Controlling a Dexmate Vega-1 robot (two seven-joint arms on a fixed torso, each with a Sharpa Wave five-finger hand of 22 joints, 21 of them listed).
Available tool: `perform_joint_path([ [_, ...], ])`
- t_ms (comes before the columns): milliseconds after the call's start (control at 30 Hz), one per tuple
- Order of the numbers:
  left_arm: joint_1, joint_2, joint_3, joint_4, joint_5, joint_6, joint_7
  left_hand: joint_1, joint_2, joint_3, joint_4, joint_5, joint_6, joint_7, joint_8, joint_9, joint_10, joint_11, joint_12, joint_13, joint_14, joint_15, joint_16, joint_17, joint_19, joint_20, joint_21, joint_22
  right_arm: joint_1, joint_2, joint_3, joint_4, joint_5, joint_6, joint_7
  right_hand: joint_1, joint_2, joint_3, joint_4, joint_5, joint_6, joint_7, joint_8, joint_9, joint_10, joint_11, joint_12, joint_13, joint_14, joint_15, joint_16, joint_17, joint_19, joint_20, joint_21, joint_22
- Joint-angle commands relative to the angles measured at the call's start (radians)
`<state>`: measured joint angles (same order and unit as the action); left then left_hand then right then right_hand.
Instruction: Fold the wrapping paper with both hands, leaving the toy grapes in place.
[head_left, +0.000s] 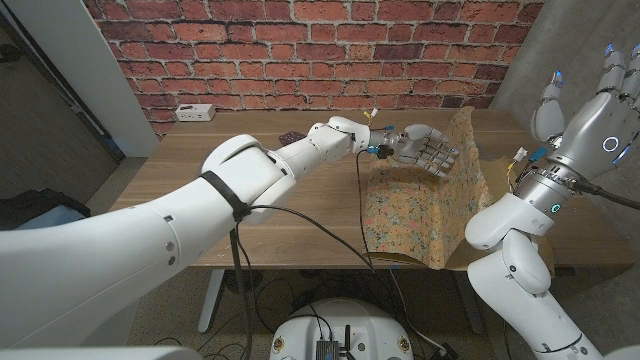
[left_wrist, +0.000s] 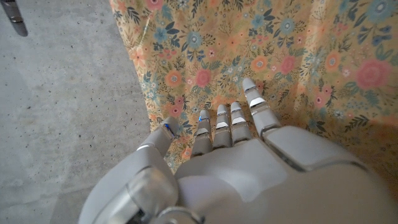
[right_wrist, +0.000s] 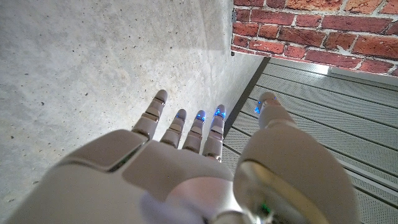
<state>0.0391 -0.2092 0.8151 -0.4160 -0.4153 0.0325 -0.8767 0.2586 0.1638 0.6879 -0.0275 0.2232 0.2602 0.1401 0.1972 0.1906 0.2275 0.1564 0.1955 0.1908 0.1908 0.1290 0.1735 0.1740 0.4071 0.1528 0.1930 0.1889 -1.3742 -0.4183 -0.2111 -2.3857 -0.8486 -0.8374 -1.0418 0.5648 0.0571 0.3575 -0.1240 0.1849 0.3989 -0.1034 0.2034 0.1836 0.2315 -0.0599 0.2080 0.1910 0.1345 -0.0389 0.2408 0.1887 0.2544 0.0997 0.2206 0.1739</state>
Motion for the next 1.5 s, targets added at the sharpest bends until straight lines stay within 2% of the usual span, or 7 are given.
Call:
perform_joint_path([
  [33, -0.021, -0.018, 0.125, -0.010, 0.102, -0.052, 0.116, 0.007, 0.023, 0.014, 0.009, -0.001, -0.008, 0.010, -0.005, -0.001, -0.008, -0.015, -0.002, 0.001, -0.022, -0.005, -0.003, 0.003, -0.024, -0.005, -0.003, 0.003, -0.019, -0.036, -0.026, -0.039, -0.036, 0.001, 0.084, 0.002, 0.013, 0.002, -0.007, -0.002, 0.013, 0.001, 0.001, 0.004, 0.016, 0.006, 0.005, 0.001, 0.019, -0.026, 0.007, 0.002, 0.025, -0.014, 0.011, 0.002],
  [400, -0.039, -0.041, 0.223, -0.010, 0.180, -0.100, 0.155, -0.002, 0.021, 0.035, 0.033, -0.016, -0.019, -0.034, -0.010, -0.001, -0.014, -0.089, 0.002, 0.001, -0.069, -0.044, -0.002, 0.002, -0.127, -0.036, -0.015, 0.003, -0.050, -0.085, -0.014, -0.086, -0.019, 0.006, 0.220, 0.006, 0.025, 0.003, -0.009, -0.004, 0.032, 0.007, 0.004, 0.004, 0.036, 0.016, 0.008, 0.001, 0.042, -0.031, 0.011, 0.002, 0.040, -0.025, 0.012, 0.003],
  [633, -0.053, -0.020, 0.265, -0.024, 0.227, -0.169, 0.108, -0.012, 0.006, 0.030, 0.041, -0.024, -0.040, -0.045, -0.016, -0.001, -0.035, -0.084, -0.003, 0.001, -0.095, -0.053, -0.004, 0.001, -0.165, -0.049, -0.015, 0.002, -0.053, -0.112, -0.029, -0.122, -0.033, -0.048, 0.333, 0.032, 0.054, 0.020, -0.020, -0.002, 0.051, 0.006, 0.006, 0.004, 0.049, 0.011, 0.007, 0.001, 0.063, -0.042, 0.013, 0.001, 0.055, -0.042, 0.012, 0.004],
  [933, -0.067, 0.049, 0.231, 0.023, 0.244, -0.498, 0.035, -0.011, -0.050, 0.001, -0.002, -0.035, -0.053, -0.071, -0.014, -0.004, -0.035, -0.094, 0.003, 0.000, -0.087, -0.054, 0.005, -0.005, -0.196, -0.036, -0.009, -0.002, -0.044, -0.150, -0.020, -0.155, 0.048, -0.120, 0.519, 0.040, 0.076, 0.028, -0.019, -0.002, 0.055, 0.007, 0.003, 0.004, 0.056, 0.013, 0.007, 0.001, 0.073, -0.040, 0.015, 0.003, 0.059, -0.039, 0.011, 0.004],
  [1000, -0.032, 0.103, 0.204, -0.048, 0.237, -0.546, 0.044, -0.009, -0.055, -0.003, -0.013, -0.037, -0.050, -0.073, -0.012, -0.005, -0.021, -0.086, 0.010, 0.000, -0.075, -0.049, 0.009, -0.005, -0.191, -0.027, -0.003, -0.002, -0.040, -0.155, -0.016, -0.153, 0.072, -0.125, 0.537, 0.041, 0.081, 0.030, -0.019, -0.002, 0.055, 0.007, 0.003, 0.004, 0.055, 0.011, 0.006, 0.001, 0.072, -0.041, 0.014, 0.004, 0.059, -0.039, 0.010, 0.004],
  [1167, 0.148, 0.353, 0.147, -0.580, 0.308, -0.328, 0.296, 0.012, -0.029, 0.003, -0.035, -0.036, -0.022, -0.062, -0.001, -0.004, 0.013, -0.074, 0.022, 0.000, -0.031, -0.036, 0.019, -0.005, -0.164, -0.011, 0.014, 0.000, -0.038, -0.168, 0.006, -0.145, 0.150, -0.117, 0.575, 0.044, 0.090, 0.033, -0.018, -0.001, 0.057, 0.010, 0.002, 0.004, 0.054, 0.012, 0.004, 0.001, 0.071, -0.042, 0.014, 0.005, 0.059, -0.039, 0.009, 0.004],
  [1500, 0.328, 0.509, 0.051, -0.908, 0.327, -0.146, 0.545, 0.029, -0.013, 0.008, -0.050, -0.035, -0.034, -0.068, -0.007, -0.003, 0.003, -0.056, 0.016, 0.002, -0.026, -0.019, 0.014, -0.005, -0.162, 0.006, 0.018, 0.001, -0.017, -0.209, 0.007, -0.132, 0.276, -0.133, 0.618, 0.049, 0.102, 0.037, -0.017, -0.001, 0.061, 0.020, 0.001, 0.004, 0.060, 0.020, 0.004, 0.001, 0.072, -0.041, 0.013, 0.007, 0.059, -0.033, 0.007, 0.005],
])
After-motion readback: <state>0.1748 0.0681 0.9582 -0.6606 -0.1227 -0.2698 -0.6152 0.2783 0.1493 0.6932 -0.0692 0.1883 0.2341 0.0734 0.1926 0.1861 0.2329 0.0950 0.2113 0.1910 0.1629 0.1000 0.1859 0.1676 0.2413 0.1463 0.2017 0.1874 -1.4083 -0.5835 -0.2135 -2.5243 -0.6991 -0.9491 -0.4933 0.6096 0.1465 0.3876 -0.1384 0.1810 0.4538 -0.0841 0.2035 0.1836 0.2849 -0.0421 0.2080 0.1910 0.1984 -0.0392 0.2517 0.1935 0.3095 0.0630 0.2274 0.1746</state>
